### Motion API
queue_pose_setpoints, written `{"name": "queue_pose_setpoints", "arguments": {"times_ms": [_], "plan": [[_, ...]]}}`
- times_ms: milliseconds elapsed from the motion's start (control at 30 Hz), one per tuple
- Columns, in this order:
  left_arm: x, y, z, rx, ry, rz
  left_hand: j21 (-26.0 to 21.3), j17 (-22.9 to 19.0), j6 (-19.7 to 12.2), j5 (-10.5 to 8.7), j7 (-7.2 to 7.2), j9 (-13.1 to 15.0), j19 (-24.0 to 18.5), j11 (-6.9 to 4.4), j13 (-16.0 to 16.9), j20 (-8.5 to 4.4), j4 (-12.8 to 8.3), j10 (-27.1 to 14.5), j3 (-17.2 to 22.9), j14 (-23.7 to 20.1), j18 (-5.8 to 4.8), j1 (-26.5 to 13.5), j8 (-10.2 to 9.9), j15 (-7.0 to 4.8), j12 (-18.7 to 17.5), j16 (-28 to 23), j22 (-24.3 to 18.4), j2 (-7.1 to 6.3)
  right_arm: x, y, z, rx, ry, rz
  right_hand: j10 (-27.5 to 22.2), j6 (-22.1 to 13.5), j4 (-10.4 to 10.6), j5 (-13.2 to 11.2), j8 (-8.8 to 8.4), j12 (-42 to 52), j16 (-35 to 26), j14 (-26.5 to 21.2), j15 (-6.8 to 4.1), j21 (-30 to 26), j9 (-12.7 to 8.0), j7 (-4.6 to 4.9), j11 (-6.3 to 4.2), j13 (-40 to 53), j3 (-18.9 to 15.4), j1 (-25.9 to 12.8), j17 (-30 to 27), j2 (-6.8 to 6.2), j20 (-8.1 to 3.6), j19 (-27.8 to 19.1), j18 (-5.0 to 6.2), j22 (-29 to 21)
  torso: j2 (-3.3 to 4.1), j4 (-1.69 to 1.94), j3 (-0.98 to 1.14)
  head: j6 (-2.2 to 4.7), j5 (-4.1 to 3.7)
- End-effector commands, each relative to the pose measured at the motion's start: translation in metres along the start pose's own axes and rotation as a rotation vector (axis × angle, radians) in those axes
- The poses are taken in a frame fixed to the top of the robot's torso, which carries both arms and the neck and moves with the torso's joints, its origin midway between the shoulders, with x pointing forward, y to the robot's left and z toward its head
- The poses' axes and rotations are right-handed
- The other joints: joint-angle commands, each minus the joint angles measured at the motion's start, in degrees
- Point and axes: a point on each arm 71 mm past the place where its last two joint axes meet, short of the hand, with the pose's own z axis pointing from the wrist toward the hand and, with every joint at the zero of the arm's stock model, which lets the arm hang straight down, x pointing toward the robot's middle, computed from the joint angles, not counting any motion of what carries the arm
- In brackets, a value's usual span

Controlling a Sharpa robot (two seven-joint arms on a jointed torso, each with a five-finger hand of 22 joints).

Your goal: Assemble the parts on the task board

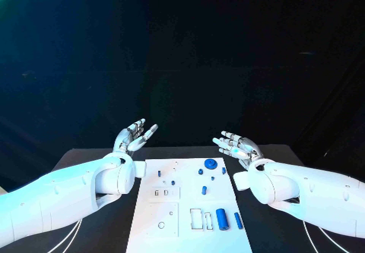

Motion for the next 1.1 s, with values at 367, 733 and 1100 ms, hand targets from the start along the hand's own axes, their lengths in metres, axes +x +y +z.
{"name": "queue_pose_setpoints", "arguments": {"times_ms": [367, 733, 1100], "plan": [[-0.005, -0.013, -0.009, 0.050, 0.108, -0.025, 5.2, 2.5, 8.3, 0.19, 5.38, 1.5, 13.1, 3.60, 0.9, 0.38, 0.7, 11.5, 1.6, 15.9, 2.88, 4.2, 2.3, 3.23, 1.4, 3.7, 2.4, 1.25, -0.008, 0.034, 0.014, -0.266, 0.174, -0.530, 32.8, 28.6, -6.8, 0.3, 6.23, 2.2, 5.8, 31.5, -3.36, 8.8, 3.9, 4.85, -2.69, 1.5, 3.8, 10.2, 3.3, -1.40, -0.36, 28.9, 4.82, 2.6, 2.13, 1.03, 0.75, -1.06, -0.54], [-0.004, -0.033, -0.029, 0.081, 0.198, -0.025, 18.1, 11.8, 28.4, -0.07, 5.40, 5.4, 31.2, 2.47, 2.4, -1.78, -0.1, 40.4, 5.4, 43.2, 7.87, 6.7, 9.4, -2.59, 5.1, 15.2, 7.6, 0.12, -0.003, 0.058, 0.021, -0.352, 0.223, -0.880, 43.8, 36.0, -7.3, 0.3, 7.89, 2.2, 12.5, 49.1, -9.17, 17.0, 4.7, 2.55, -6.54, 2.0, 7.9, 9.5, 9.6, -4.75, -6.36, 43.2, 4.81, 5.7, 4.59, 2.16, 1.92, -0.89, -1.46], [0.003, -0.045, -0.048, 0.057, 0.293, -0.048, 32.5, 23.0, 30.4, -0.16, 4.27, 6.8, 33.5, 0.80, 2.7, -4.94, -0.5, 45.7, 9.2, 46.7, 7.60, 6.8, 10.5, -5.14, 3.4, 29.0, 16.3, -2.56, 0.009, 0.065, 0.027, -0.342, 0.258, -1.241, 48.1, 38.7, -6.2, 0.3, 7.49, 1.7, 34.3, 61.0, -12.73, 37.1, 7.2, 0.46, -8.89, 2.6, 12.0, 7.4, 30.7, -9.04, -11.06, 51.9, 3.97, 21.3, 6.82, 3.44, 2.67, -0.85, -3.03]]}}
